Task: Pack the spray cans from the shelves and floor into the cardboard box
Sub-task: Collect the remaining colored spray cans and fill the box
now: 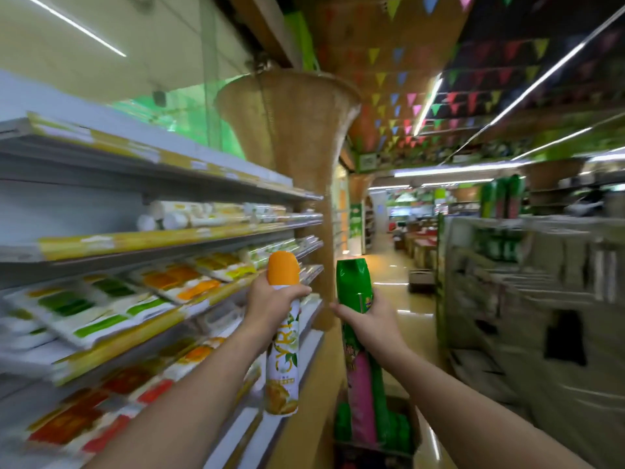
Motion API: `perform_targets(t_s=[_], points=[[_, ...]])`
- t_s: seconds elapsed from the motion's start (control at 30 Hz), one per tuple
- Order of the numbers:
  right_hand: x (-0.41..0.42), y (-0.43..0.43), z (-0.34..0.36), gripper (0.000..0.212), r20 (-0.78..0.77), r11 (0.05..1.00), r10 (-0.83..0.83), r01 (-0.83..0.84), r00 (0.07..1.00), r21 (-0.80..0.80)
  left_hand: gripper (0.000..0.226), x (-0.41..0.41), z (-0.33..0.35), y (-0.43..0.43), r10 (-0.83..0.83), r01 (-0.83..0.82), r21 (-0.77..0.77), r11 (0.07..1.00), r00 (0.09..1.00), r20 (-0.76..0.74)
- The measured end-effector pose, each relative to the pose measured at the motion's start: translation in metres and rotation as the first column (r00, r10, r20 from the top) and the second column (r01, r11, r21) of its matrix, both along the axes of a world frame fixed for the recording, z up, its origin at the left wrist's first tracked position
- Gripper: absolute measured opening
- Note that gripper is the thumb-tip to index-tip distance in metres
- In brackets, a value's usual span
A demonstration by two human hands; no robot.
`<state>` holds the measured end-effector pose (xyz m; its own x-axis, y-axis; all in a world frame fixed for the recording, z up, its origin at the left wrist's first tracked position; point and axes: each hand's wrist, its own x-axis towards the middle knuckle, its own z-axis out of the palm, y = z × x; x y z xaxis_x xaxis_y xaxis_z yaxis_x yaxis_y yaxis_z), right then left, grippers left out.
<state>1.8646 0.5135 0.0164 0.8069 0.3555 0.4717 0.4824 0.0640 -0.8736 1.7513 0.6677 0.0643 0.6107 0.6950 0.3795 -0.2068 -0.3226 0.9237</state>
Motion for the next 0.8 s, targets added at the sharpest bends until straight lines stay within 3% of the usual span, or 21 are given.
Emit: perform_targets(t_s=[0.23,0.47,0.53,0.63,0.8], points=[[0.099,-0.026,0.017,0.048,-0.042,0.992,-0.111,0.113,0.993,0.049,0.067,0.127,-0.002,-0.012,-0.086,0.086,-0.015,0.996,0.996,-0.007],[0.187,0.002,-0.001,0.036,-0.032,0.988,-0.150,0.151,0.988,0.037,0.061,0.234,-0.017,0.021,-0.169,0.168,-0.027,0.985,0.985,-0.031],[0.214,0.017,-0.008,0.039,-0.040,0.987,-0.158,0.160,0.987,0.031,0.064,0.266,-0.023,0.039,-0.181,0.179,-0.027,0.983,0.982,-0.047],[0.257,0.044,-0.021,0.048,-0.049,0.979,-0.202,0.203,0.978,0.012,0.048,0.314,-0.027,0.068,-0.199,0.199,-0.011,0.980,0.978,-0.062],[0.329,0.085,-0.036,0.057,-0.067,0.965,-0.263,0.261,0.963,-0.040,0.056,0.400,-0.040,0.121,-0.219,0.216,-0.036,0.976,0.971,-0.098]])
